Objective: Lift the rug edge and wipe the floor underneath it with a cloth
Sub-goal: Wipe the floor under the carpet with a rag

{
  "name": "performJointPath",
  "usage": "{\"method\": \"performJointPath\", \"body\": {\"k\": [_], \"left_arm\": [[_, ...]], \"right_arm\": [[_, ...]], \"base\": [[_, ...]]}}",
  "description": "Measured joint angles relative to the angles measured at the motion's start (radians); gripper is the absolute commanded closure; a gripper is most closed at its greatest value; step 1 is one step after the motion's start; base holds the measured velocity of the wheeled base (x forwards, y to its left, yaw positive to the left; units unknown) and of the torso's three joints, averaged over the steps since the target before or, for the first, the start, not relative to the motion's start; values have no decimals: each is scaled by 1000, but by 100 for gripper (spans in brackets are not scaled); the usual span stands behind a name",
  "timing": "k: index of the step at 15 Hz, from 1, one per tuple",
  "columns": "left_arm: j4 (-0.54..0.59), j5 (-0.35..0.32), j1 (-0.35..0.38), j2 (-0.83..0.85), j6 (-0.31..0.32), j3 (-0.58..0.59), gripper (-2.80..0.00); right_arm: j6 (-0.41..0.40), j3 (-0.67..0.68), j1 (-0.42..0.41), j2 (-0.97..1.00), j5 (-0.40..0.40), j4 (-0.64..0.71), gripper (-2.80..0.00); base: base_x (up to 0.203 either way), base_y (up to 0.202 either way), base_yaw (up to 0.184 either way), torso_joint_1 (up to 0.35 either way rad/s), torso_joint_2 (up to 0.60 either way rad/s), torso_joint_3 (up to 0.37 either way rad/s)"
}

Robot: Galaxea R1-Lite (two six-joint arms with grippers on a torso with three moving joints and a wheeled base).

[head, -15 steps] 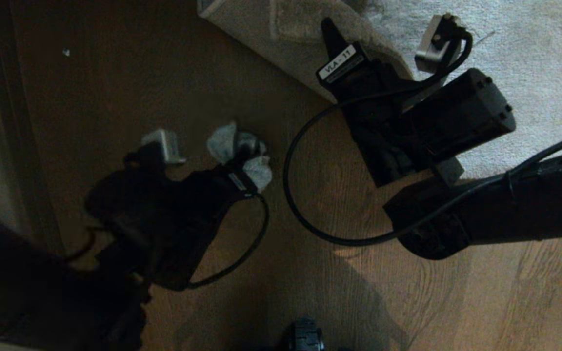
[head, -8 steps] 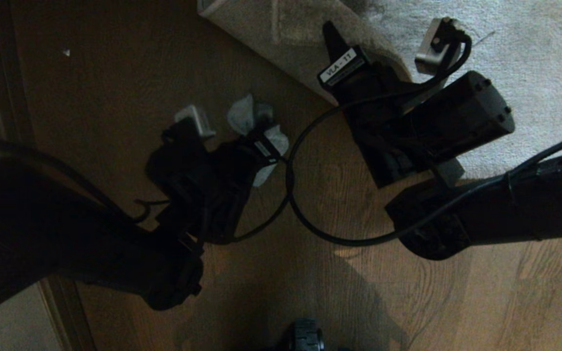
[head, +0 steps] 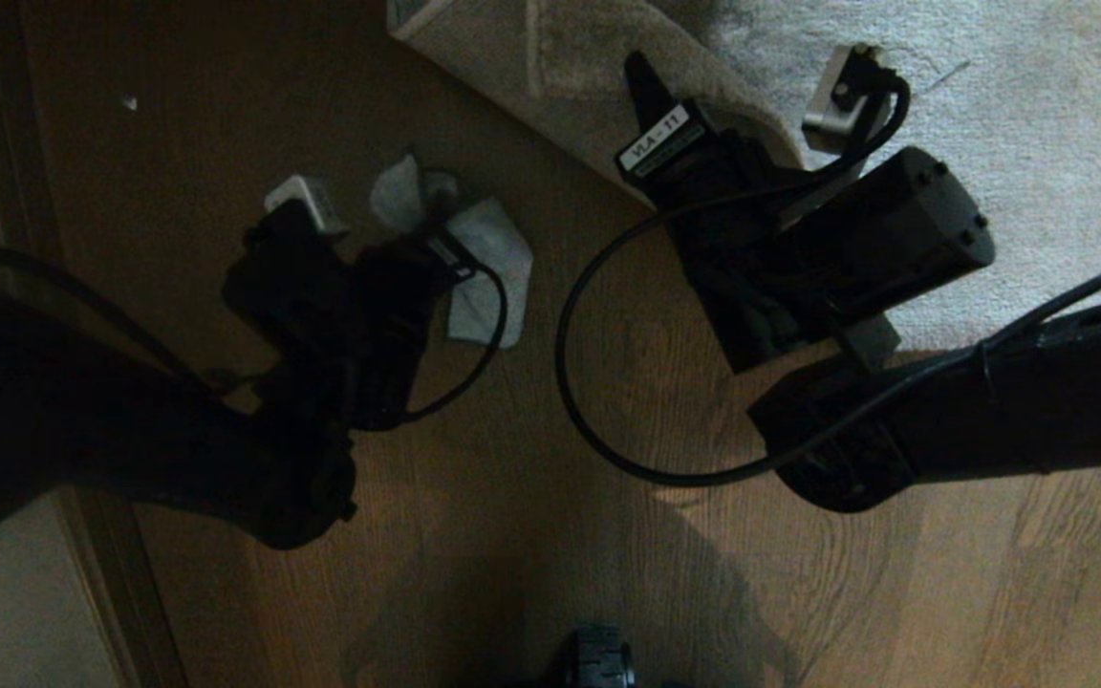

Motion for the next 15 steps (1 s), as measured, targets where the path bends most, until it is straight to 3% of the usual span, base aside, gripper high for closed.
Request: {"method": "performJointPath", "body": {"k": [10,15], "left_arm": [[1,-1,206,-66,0,26,0],[2,-1,243,-152,3,99,0]], "right_arm": [[-2,4,0,-7,0,0,0],[-1,5,1,-10,-1,1,0]], "base": [[0,0,0,0,0,0],[0,0,0,0,0,0]]}}
